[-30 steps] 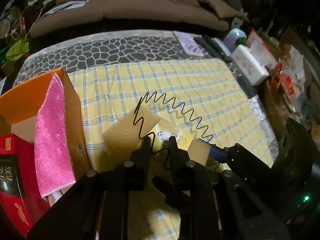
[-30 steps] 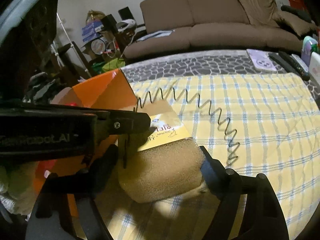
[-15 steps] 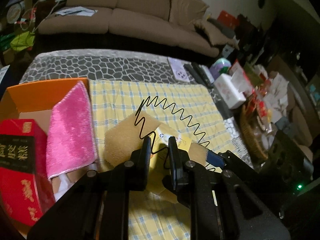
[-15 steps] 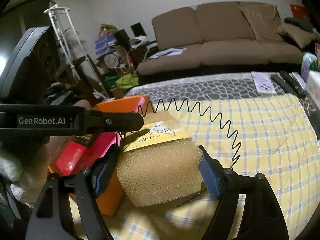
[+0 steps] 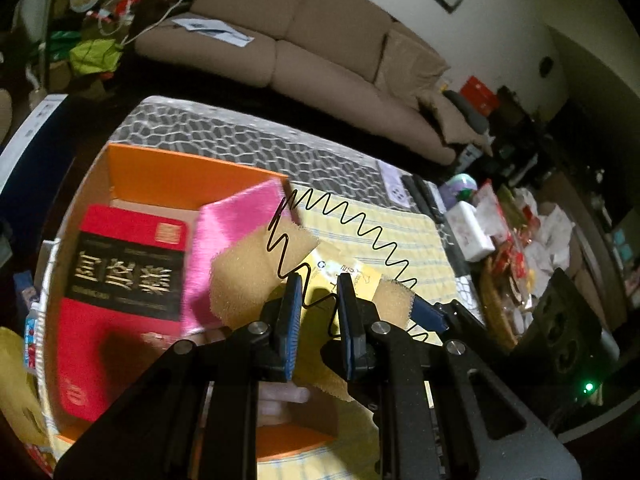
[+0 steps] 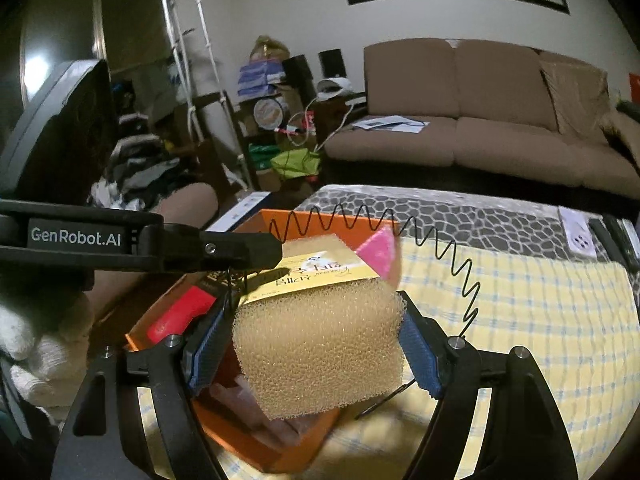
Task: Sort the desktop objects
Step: 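Carry the tan sponge and spring with both tools over the orange box, then lower the sponge into the box beside the red tin and open both tools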
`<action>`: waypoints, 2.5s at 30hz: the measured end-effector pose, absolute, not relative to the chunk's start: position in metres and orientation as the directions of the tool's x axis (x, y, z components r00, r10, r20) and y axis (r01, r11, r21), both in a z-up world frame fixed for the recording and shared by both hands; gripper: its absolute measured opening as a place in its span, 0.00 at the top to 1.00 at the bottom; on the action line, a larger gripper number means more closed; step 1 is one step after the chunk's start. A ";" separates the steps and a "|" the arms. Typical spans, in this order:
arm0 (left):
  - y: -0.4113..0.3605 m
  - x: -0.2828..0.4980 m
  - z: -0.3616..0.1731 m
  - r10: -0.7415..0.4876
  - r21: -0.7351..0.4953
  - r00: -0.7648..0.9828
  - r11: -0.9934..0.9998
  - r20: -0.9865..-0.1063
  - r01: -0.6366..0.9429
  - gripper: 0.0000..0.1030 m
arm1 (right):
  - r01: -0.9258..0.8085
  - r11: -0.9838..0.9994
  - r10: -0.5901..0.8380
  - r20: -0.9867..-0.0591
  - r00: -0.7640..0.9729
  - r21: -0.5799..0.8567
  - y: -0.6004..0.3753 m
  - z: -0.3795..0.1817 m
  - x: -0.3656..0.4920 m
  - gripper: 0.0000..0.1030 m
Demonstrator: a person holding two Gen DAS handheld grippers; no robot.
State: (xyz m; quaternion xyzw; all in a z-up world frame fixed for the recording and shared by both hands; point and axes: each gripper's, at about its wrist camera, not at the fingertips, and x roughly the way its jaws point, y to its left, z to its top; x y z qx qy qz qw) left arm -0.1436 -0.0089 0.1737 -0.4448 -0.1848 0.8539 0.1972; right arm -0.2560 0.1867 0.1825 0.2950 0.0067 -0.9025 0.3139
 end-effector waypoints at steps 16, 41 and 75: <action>-0.013 -0.210 0.135 0.474 -0.446 -0.505 -0.876 -0.721 -0.185 0.84 | 0.413 -0.908 -0.379 -0.566 -0.732 0.074 0.130 0.142 -0.311 0.23; -0.040 -0.189 0.107 0.525 -0.519 -0.460 -0.841 -0.716 -0.152 0.88 | 0.429 -0.844 -0.526 -0.645 -0.554 0.321 0.195 0.178 -0.299 0.13; -0.049 -0.172 0.083 0.467 -0.499 -0.439 -0.865 -0.767 -0.049 0.93 | 0.356 -0.634 -0.764 -0.487 -0.423 0.686 0.211 0.144 -0.314 0.11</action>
